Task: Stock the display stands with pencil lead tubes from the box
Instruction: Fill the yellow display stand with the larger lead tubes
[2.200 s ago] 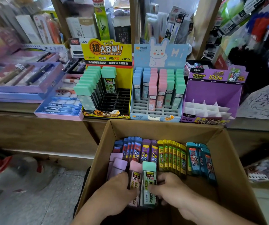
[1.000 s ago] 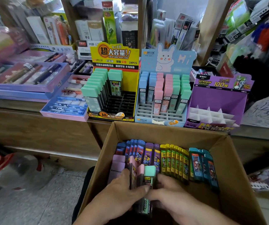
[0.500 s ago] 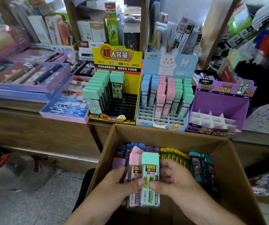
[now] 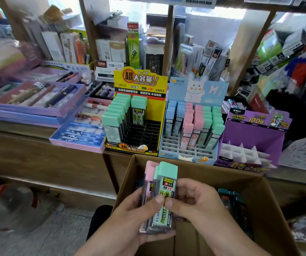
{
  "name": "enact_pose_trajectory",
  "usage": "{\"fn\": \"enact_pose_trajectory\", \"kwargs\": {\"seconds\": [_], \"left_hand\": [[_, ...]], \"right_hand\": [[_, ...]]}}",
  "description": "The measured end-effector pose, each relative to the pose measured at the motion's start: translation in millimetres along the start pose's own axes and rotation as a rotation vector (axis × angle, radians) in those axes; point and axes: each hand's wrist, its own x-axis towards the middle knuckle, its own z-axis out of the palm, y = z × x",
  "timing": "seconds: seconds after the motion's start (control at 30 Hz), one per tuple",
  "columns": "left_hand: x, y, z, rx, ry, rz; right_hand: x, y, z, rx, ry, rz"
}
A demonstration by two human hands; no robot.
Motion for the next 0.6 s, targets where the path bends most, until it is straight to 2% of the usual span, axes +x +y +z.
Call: {"fn": "enact_pose_trajectory", "kwargs": {"seconds": [0.13, 0.37, 0.6], "left_hand": [[-1, 10, 0, 0.048, 0.040, 0.093], [1, 23, -6, 0.012, 0.070, 0.174], [10, 26, -6, -0.073, 0.223, 0.352]], "right_hand": [[6, -12, 3, -0.082, 0.037, -0.036], [32, -43, -6, -0.116, 0.092, -0.231], [60, -69, -13, -0.087, 0.044, -0.269]]}}
